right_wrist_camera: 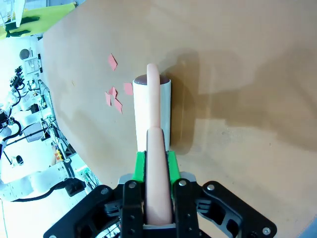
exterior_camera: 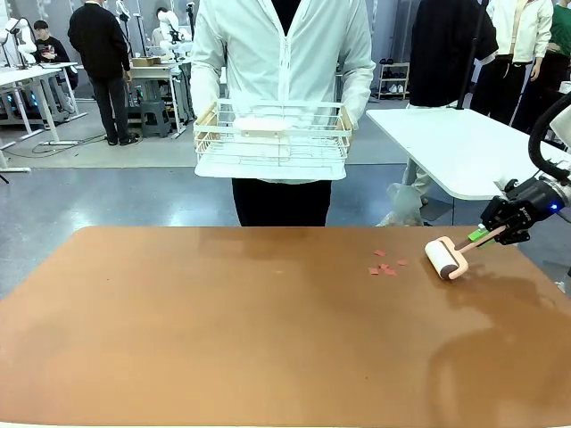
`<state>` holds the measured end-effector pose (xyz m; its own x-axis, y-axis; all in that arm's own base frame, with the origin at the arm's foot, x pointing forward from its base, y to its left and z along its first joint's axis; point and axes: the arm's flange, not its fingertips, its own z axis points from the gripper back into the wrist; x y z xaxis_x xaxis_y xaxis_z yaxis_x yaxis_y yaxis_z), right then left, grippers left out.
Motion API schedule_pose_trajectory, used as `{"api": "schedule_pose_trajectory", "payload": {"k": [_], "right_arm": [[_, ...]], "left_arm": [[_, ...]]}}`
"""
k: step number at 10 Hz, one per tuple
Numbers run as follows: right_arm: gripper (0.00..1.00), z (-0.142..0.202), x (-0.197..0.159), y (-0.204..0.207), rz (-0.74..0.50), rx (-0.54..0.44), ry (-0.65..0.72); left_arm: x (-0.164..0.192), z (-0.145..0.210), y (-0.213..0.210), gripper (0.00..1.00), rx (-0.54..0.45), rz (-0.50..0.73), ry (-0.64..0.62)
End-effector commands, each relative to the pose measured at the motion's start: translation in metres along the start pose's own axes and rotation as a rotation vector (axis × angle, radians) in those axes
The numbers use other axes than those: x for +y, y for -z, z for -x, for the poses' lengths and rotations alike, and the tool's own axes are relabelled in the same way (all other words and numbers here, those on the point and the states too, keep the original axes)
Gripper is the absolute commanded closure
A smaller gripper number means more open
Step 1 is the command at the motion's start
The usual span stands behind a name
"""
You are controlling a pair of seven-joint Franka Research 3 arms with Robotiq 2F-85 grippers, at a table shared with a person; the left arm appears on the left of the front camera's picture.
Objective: Clean the table.
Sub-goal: Clean the table with the Lint Roller when the human lifts the Dish drying rack.
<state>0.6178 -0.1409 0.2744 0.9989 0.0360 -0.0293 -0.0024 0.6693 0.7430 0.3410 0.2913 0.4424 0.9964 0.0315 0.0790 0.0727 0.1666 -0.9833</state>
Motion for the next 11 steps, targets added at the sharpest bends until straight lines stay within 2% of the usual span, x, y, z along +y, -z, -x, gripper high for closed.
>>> {"api": "schedule_pose_trajectory", "payload": {"k": [1, 5, 6, 9, 10, 11], "right_arm": [[0.79, 0.012, -0.006, 0.020, 0.020, 0.018, -0.028], [0.79, 0.010, 0.011, 0.062, -0.028, 0.088, -0.063], [0.79, 0.006, 0.019, 0.083, -0.040, 0.089, -0.085], [0.79, 0.010, 0.056, 0.143, -0.118, 0.192, -0.108], [0.79, 0.012, 0.067, 0.153, -0.155, 0.184, -0.077], [0.79, 0.016, 0.080, 0.166, -0.142, 0.157, -0.045]], "left_arm": [[-0.004, 0.006, -0.002, 0.00, 0.002, -0.005, -0.007], [-0.004, 0.006, -0.002, 0.00, 0.002, -0.005, -0.007], [-0.004, 0.006, -0.002, 0.00, 0.002, -0.005, -0.007], [-0.004, 0.006, -0.002, 0.00, 0.002, -0.005, -0.007], [-0.004, 0.006, -0.002, 0.00, 0.002, -0.005, -0.007], [-0.004, 0.006, -0.002, 0.00, 0.002, -0.005, -0.007]]}}
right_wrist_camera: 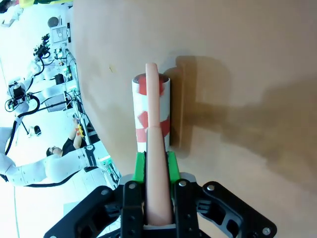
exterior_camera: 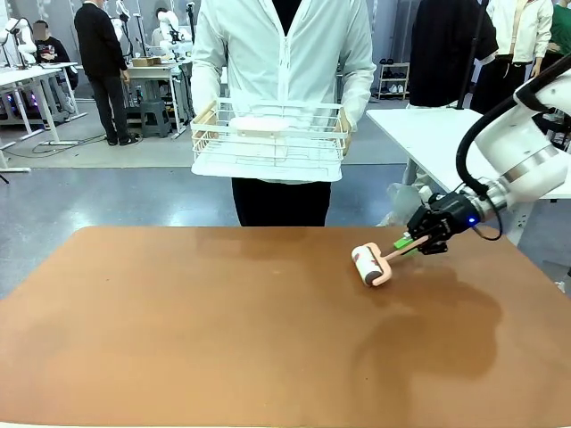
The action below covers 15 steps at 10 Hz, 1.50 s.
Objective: Clean the table.
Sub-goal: Clean the table with the Lint Roller when the human lifts the Dish drying rack.
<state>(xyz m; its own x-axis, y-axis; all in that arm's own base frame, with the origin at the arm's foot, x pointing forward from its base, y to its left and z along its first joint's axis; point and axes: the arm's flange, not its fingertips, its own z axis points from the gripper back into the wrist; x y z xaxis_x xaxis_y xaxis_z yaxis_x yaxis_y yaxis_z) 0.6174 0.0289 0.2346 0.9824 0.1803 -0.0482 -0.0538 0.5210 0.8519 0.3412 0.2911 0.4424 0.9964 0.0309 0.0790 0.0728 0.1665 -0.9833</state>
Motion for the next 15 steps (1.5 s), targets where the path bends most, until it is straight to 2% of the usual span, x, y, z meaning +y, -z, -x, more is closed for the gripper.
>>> {"api": "schedule_pose_trajectory", "payload": {"k": [1, 3, 5, 8, 10, 15], "right_arm": [[0.79, 0.025, 0.006, 0.031, 0.007, 0.025, 0.047], [0.79, 0.034, 0.031, 0.065, -0.027, 0.018, 0.062], [0.79, 0.043, 0.058, 0.077, -0.040, -0.005, 0.034], [0.79, 0.043, 0.106, 0.045, -0.093, -0.091, 0.005], [0.79, 0.044, 0.131, 0.009, -0.069, -0.158, -0.005], [0.79, 0.053, 0.142, -0.033, -0.055, -0.251, 0.000]], "left_arm": [[-0.004, 0.006, -0.002, 0.00, 0.001, -0.005, -0.007], [-0.004, 0.006, -0.002, 0.00, 0.001, -0.005, -0.007], [-0.004, 0.006, -0.002, 0.00, 0.001, -0.005, -0.007], [-0.004, 0.006, -0.002, 0.00, 0.001, -0.005, -0.007], [-0.004, 0.006, -0.002, 0.00, 0.001, -0.005, -0.007], [-0.004, 0.006, -0.002, 0.00, 0.001, -0.005, -0.007]]}}
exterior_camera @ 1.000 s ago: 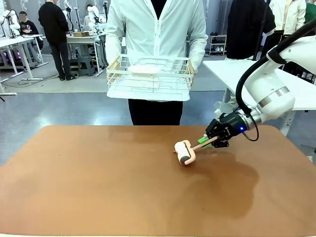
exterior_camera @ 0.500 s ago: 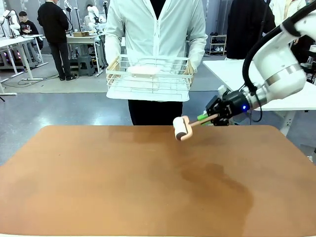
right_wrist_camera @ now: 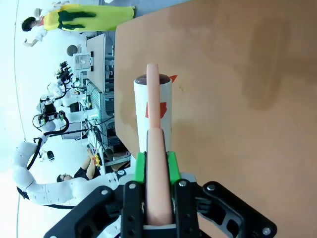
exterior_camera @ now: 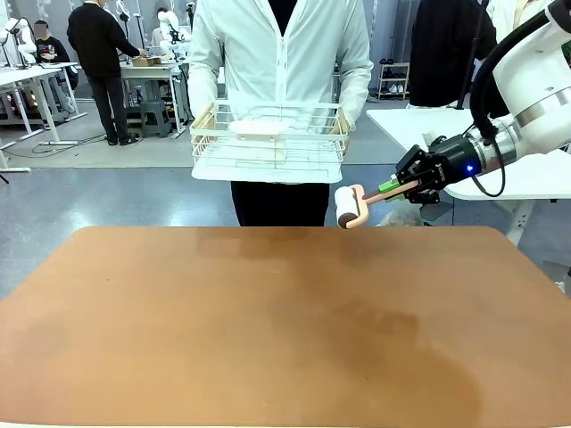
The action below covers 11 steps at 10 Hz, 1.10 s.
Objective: Clean the table.
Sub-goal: Clean the table with the Lint Roller when the human lifts the Dish drying rack.
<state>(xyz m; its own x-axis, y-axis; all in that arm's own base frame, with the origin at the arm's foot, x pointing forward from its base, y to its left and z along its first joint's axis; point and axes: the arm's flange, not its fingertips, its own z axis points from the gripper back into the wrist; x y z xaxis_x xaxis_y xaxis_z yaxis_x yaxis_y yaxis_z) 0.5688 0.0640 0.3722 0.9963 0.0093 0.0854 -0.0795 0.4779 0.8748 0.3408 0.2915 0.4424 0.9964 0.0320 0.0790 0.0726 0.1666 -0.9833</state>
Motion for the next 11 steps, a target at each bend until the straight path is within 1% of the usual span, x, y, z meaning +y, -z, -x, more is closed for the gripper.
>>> {"api": "schedule_pose_trajectory", "payload": {"k": [1, 2, 3, 5, 6, 8, 9, 10, 11], "right_arm": [[0.79, 0.005, 0.005, -0.015, 0.027, -0.054, 0.027], [0.79, 0.004, 0.009, -0.034, 0.097, -0.060, 0.024], [0.79, 0.005, 0.012, -0.052, 0.205, -0.094, 0.024], [0.79, 0.009, 0.032, -0.100, 0.396, -0.084, 0.027], [0.79, 0.013, 0.045, -0.119, 0.466, -0.070, 0.021], [0.79, 0.016, 0.066, -0.148, 0.616, -0.114, 0.003], [0.79, 0.022, 0.072, -0.159, 0.748, -0.095, 0.017], [0.79, 0.027, 0.076, -0.166, 0.811, -0.057, 0.054], [0.79, 0.028, 0.078, -0.171, 0.865, -0.059, 0.074]], "left_arm": [[-0.004, 0.005, -0.002, 0.00, 0.002, -0.005, -0.007], [-0.004, 0.005, -0.002, 0.00, 0.002, -0.005, -0.007], [-0.004, 0.005, -0.002, 0.00, 0.002, -0.005, -0.007], [-0.004, 0.005, -0.002, 0.00, 0.002, -0.005, -0.007], [-0.004, 0.005, -0.002, 0.00, 0.002, -0.005, -0.007], [-0.004, 0.005, -0.002, 0.00, 0.002, -0.005, -0.007], [-0.004, 0.005, -0.002, 0.00, 0.002, -0.005, -0.007], [-0.004, 0.005, -0.002, 0.00, 0.002, -0.005, -0.007], [-0.004, 0.005, -0.002, 0.00, 0.002, -0.005, -0.007]]}}
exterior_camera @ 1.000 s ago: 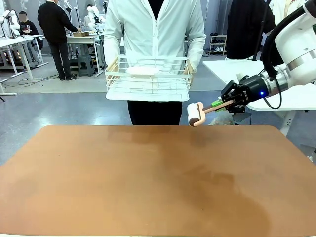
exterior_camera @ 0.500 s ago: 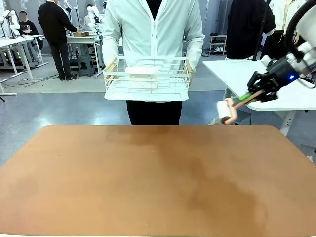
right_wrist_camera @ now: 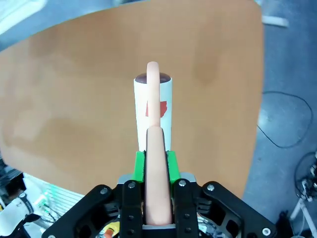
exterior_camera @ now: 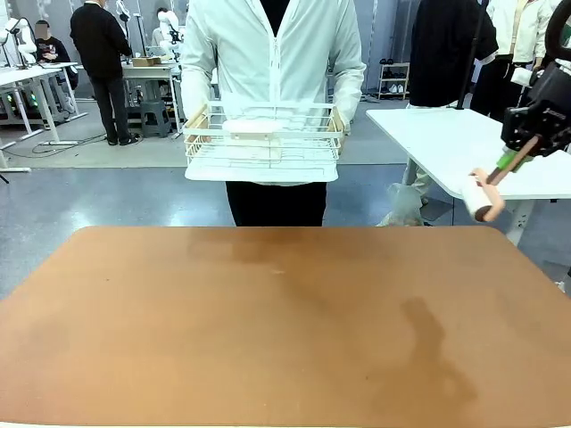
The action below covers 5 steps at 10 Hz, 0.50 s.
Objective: Clean the table.
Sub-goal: Clean the table with the Lint Roller when the human lifts the Dish drying rack.
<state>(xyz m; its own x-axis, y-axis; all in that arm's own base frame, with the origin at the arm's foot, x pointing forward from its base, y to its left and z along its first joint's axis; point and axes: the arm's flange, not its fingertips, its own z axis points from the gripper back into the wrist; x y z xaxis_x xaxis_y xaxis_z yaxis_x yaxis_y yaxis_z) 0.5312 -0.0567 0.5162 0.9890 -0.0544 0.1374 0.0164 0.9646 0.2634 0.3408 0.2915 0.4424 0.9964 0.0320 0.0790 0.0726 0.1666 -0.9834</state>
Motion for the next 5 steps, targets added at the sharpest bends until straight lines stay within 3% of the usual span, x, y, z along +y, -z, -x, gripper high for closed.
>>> {"api": "schedule_pose_trajectory", "payload": {"k": [1, 5], "right_arm": [[0.79, 0.002, 0.005, -0.007, 0.081, 0.061, 0.044], [0.79, -0.009, -0.006, -0.001, 0.083, 0.099, 0.074]], "left_arm": [[-0.004, 0.005, -0.002, 0.00, 0.002, -0.005, -0.007], [-0.004, 0.005, -0.002, 0.00, 0.002, -0.005, -0.007]]}}
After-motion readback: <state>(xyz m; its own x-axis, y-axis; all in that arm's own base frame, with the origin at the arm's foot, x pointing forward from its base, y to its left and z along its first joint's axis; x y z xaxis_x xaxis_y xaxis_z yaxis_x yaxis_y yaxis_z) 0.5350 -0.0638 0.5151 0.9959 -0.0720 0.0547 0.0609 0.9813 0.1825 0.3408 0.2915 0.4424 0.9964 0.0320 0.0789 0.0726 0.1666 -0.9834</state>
